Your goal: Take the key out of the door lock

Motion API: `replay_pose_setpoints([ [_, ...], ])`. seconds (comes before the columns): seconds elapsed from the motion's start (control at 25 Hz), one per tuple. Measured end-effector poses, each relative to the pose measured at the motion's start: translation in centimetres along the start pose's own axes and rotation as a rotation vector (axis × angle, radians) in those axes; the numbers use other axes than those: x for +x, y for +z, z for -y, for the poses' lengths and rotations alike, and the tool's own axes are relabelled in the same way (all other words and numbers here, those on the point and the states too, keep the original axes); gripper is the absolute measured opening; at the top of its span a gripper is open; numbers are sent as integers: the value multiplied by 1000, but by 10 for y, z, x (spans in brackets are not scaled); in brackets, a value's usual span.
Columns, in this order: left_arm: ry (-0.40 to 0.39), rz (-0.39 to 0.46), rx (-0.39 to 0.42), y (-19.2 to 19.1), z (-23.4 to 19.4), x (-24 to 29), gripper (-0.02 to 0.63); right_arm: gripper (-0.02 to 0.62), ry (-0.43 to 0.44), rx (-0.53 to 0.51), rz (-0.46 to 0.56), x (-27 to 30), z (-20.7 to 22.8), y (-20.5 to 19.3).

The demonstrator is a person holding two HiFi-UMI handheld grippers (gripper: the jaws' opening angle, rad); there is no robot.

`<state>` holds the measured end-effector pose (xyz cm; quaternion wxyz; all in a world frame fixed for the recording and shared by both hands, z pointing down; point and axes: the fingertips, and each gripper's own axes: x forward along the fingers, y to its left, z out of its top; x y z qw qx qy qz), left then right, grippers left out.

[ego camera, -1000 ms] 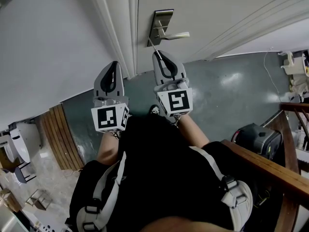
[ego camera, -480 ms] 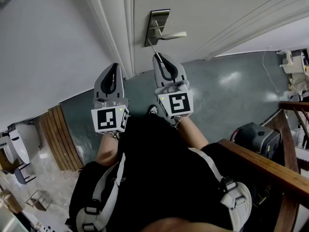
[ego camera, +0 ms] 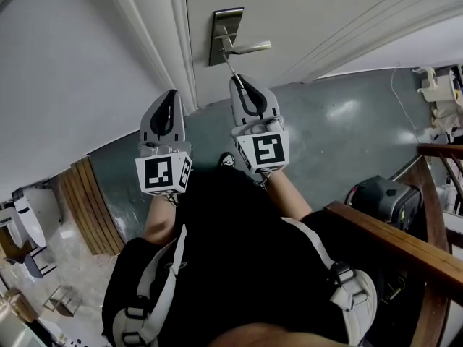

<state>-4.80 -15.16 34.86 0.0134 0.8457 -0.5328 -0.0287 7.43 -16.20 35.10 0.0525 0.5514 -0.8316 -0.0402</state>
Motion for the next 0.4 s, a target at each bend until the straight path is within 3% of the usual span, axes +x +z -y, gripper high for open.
replay_pose_setpoints([
  [0.4,-14,-24,-25,-12,15,12,23,31,-18,10,-9,-8,20,-8],
])
